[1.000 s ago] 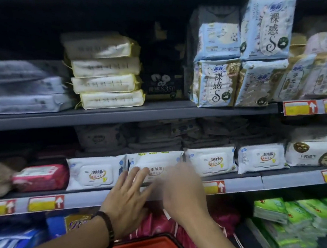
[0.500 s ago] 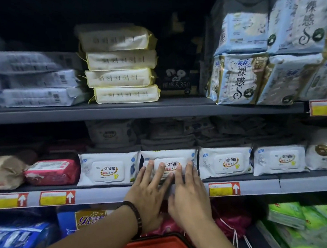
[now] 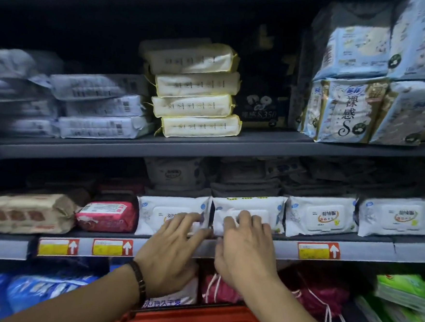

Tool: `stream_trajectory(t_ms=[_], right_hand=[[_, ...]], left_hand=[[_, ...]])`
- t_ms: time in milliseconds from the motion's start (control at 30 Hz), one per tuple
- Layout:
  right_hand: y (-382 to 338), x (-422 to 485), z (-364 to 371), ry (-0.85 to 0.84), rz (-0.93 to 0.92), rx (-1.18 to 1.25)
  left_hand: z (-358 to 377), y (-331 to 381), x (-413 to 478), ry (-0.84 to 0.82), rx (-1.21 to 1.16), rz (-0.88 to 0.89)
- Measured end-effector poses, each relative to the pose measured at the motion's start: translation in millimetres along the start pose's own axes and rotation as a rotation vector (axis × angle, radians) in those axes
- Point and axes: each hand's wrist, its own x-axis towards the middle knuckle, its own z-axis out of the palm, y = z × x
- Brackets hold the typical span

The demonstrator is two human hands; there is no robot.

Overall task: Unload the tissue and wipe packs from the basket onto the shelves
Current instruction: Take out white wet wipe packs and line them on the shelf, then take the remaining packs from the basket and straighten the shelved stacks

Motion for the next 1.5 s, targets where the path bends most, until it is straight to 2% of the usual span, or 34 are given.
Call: stream_trajectory(t_ms=[100,167,300,433,467,600,667,767,833,900,1033,1200,1433,1500], right_hand=[[-34.6,-3.5,8.3,0.018,-0.133,0.147],[-56.5,-6.9,21.2,0.000,-0.173,0.154],[-79.0,-3.1,55.1,-0.071,-0.130,0.098],[-87.8,8.1,60.2,-0.162,-0.139,0.072],[-87.3,11.5,58.1,-0.230,-0.128,0.082],[-86.0,29.0,44.9,-0.319,-0.109,0.020],[-86.6,33.2,35.7,-0.386,-0.106,0.026],[-86.0,31.2,29.6,-0.419,-0.099,0.075],[-91.1,24.1,26.1,-0.437,-0.062,0.129],[-102.7,16.5,21.5,-0.397,0.010,0.195],[-150.5,9.2,5.2,-0.278,0.075,0.296],[-204.0,21.8,8.6,-0.261,0.166,0.425],[-239.6,51.4,35.2,-0.174,0.251,0.440],[-247.1,52.7,43.8,-0.164,0.267,0.453]], left_hand=[[10.9,-24.7,-28.6,0.053,0.013,-0.165],[22.6,-35.8,-39.3,0.083,0.012,-0.241],[49.2,-44.6,-43.5,0.092,-0.146,-0.302],[62.3,-47.7,-43.9,0.052,-0.170,-0.298],[63.1,-47.4,-42.8,0.056,-0.166,-0.302],[60.1,-43.9,-32.8,0.112,-0.176,-0.319],[54.4,-45.1,-34.1,0.043,-0.193,-0.323],[47.0,-52.2,-41.9,-0.034,-0.300,-0.328],[41.0,-59.8,-46.7,-0.003,-0.429,-0.324],[33.9,-67.3,-51.8,0.058,-0.532,-0.373],[14.9,-87.6,-71.5,0.158,-0.644,-0.602],[17.5,-130.7,-99.6,0.189,-0.847,-0.901],[22.7,-172.4,-111.8,0.239,-1.287,-1.019],[20.9,-178.5,-111.3,0.193,-1.401,-1.017]])
